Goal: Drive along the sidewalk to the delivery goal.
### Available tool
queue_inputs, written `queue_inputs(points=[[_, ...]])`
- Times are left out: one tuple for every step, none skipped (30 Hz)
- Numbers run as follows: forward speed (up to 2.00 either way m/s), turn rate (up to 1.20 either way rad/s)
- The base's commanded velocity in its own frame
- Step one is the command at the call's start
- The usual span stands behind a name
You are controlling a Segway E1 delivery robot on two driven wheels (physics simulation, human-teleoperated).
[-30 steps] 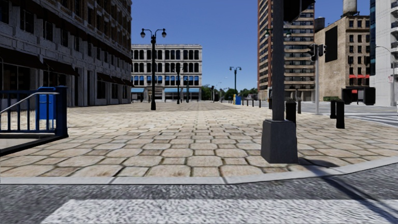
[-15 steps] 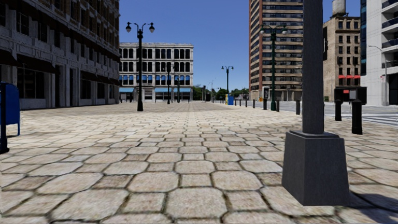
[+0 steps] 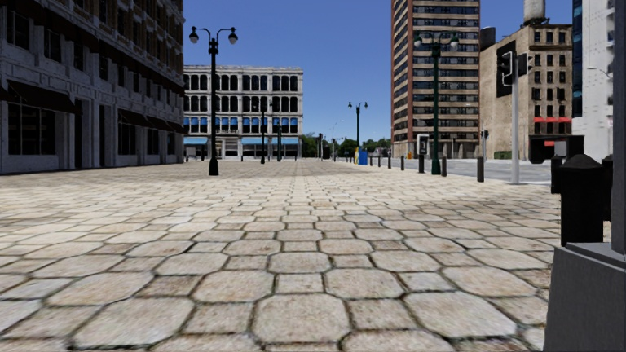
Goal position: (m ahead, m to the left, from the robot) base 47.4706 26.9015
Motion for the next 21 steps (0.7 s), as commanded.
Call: queue_inputs(points=[[1.35,0.00],[1.35,0.00],[1.35,0.00],[1.35,0.00],[1.35,0.00],[1.35,0.00],[1.35,0.00],[1.35,0.00],[1.35,0.00],[1.35,0.00],[1.35,0.00],[1.35,0.00],[1.35,0.00],[1.35,0.00],[1.35,0.00],[1.35,0.00],[1.35,0.00],[1.35,0.00],[1.36,0.00],[1.36,0.00],[1.36,0.00]])
